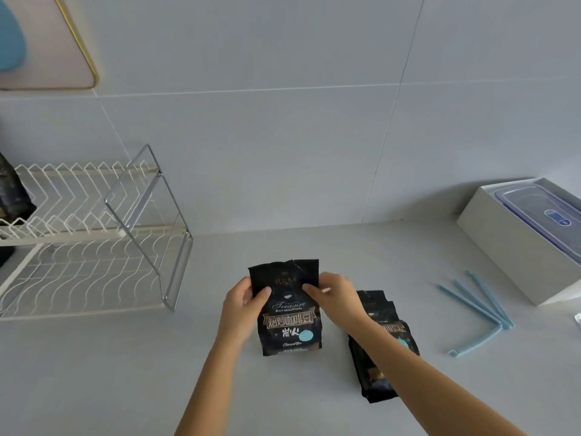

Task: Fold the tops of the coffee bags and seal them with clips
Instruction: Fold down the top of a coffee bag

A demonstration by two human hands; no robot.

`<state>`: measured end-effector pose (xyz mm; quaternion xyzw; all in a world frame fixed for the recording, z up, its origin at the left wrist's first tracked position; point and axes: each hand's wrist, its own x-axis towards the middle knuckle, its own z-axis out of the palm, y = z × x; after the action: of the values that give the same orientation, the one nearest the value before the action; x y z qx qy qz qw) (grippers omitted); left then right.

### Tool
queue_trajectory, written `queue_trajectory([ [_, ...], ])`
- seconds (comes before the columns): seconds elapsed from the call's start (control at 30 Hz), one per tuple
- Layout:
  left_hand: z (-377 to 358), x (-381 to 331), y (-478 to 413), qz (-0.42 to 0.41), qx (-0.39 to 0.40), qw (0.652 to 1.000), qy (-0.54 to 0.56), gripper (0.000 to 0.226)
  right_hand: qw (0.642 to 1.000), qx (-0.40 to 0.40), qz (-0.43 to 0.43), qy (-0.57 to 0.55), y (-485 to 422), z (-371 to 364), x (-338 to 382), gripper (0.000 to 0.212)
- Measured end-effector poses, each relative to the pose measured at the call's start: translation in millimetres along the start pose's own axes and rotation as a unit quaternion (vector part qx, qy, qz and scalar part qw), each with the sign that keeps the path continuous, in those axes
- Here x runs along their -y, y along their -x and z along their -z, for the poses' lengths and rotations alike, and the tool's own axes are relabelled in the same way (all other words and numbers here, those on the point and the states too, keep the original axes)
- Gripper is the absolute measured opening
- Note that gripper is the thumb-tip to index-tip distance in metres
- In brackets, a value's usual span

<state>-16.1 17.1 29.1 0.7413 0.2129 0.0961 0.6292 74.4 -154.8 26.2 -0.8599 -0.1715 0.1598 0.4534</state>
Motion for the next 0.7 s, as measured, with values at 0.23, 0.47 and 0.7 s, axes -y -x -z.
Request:
queue_trajectory([
  [0.23, 7.7, 1.5, 2.0, -0.018, 0.001, 1.000, -0.021, 0.015, 0.999, -0.017, 0.045, 0.008, 6.8, -2.1, -18.5, 0.039],
  [0.47, 5.0, 3.0, 18.1, -0.045, -0.035, 0.998, 0.026, 0.010, 0.998, 0.002, 0.057, 0.034, 12.9, 4.5, -15.6, 0.032],
  [0.7, -0.6, 14.7, 22.7, 0.097, 0.005, 0.995, 0.014, 0.022, 0.996, 0.076, -0.005, 0.048, 14.7, -1.7, -15.5, 0.042],
])
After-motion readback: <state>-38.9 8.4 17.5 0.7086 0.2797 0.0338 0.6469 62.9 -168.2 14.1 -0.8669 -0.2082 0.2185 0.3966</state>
